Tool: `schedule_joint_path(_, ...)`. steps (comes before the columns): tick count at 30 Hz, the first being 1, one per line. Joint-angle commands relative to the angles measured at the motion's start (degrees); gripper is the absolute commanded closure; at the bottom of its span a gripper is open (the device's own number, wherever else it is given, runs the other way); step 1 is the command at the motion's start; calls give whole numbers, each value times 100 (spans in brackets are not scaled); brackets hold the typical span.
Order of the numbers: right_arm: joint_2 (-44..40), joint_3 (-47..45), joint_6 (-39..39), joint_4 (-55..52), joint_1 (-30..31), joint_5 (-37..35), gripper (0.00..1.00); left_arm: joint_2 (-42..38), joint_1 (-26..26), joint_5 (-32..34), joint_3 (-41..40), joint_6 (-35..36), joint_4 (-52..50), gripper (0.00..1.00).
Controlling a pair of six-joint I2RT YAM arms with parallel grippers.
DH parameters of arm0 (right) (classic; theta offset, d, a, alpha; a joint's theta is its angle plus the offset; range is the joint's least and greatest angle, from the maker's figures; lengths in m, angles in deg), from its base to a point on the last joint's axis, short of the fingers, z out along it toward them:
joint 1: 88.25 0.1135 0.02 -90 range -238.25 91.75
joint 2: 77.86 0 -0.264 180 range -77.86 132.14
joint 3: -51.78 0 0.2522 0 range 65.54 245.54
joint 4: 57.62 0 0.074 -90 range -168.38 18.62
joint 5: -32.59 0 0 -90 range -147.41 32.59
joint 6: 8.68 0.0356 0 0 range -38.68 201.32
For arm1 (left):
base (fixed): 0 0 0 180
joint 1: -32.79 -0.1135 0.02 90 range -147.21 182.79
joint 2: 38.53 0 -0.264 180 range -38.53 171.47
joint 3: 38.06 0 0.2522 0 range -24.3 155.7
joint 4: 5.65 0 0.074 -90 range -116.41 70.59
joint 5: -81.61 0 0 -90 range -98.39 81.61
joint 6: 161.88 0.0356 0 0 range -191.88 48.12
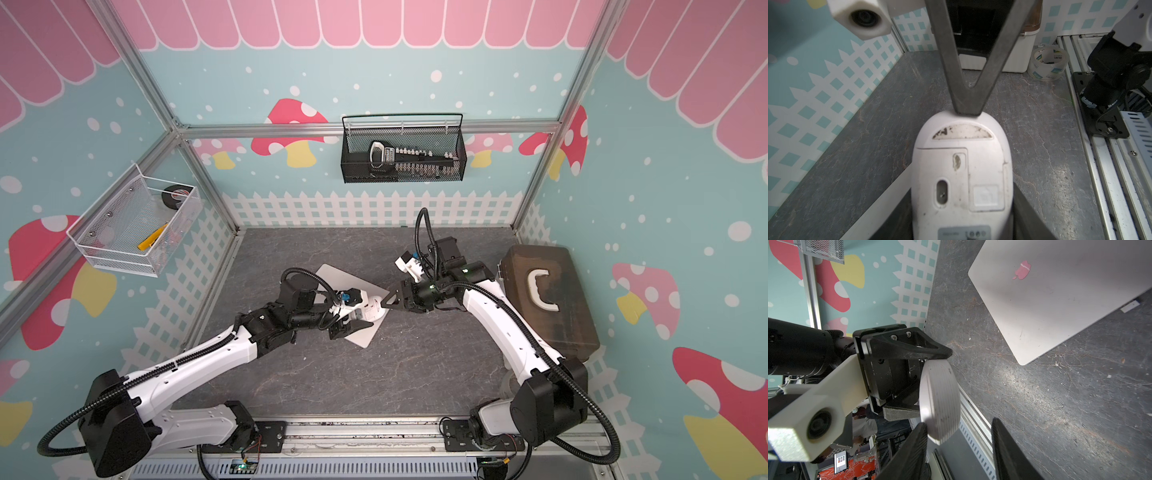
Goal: Insert the wireless mouse receiver into the laptop
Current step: Close the lid on the mouse, then place the mouse at the center of the board.
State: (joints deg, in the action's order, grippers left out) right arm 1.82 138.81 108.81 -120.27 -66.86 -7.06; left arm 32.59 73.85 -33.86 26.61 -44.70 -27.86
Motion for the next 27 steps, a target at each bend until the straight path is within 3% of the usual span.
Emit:
schedule_joint_path(1,116,104,-46,46,11,-32,50,-72,28,-24,85,-19,211,72)
schedule_joint_path(21,54,-398,482,934,472,21,53,87,219,96,146,-222,685,72)
schedule_joint_path(27,91,-288,468,938,465,-27,70,87,224,123,120,-304,643,72)
